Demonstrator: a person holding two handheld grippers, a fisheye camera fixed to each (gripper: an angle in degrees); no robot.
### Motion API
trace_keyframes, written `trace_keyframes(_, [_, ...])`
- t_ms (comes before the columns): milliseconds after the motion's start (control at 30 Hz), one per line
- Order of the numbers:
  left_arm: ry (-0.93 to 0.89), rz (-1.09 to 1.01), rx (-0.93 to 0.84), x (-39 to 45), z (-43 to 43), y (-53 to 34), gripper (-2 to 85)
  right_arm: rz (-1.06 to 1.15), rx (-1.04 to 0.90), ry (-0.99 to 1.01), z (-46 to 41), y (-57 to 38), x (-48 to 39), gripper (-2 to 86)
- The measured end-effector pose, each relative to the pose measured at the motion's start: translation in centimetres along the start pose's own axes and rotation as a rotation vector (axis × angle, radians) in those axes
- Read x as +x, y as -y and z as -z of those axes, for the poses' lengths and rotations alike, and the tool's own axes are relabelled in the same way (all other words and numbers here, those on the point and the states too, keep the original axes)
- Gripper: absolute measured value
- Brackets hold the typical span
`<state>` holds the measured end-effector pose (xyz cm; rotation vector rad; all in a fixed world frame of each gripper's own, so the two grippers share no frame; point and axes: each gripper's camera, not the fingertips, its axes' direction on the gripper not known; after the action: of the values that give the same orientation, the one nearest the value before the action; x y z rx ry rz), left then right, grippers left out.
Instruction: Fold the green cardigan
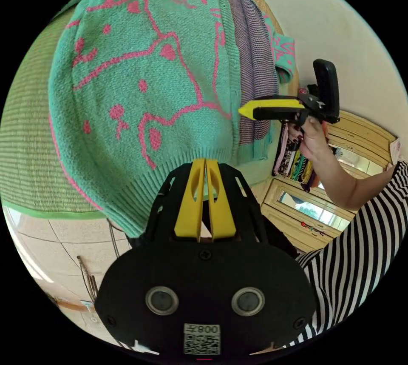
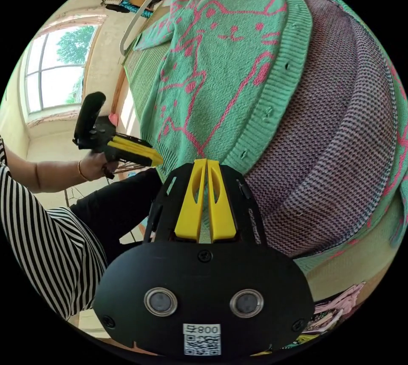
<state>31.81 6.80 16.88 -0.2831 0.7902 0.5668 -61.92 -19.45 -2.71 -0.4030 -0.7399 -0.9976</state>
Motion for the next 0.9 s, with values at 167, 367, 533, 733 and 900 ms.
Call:
trace_keyframes(167, [0.013,0.075,-0.007,-3.5,0.1,-0.6,0.1,0.019,-0.068,-0.021,-1.8,-1.4,0.1,0.1])
trace_keyframes(367, [0.120,0.061,-0.059,-2.2,0.0,-0.2,0.1,0.017,-0.063,-0.054,-0.7,-3.7,-0.3,0.1])
trace_keyframes(533, [0.034,0.106,-0.046,-2.4,-0.1,0.1,0.3,-0.044,-0.014,0.007,0.2,-6.2,0.6,0.3])
trace_keyframes(733, [-0.019,-0.129,-0.014,3.4,0.2,4.1,2.2,-0.246,0.208,-0.082,6.5,-13.6,2.6,1.6])
trace_keyframes(900, [-0.106,-0.368,0.003,9.9,-1.8,11.6,5.5,-0.507,0.330,-0.243,10.6,-21.8,6.1,5.9])
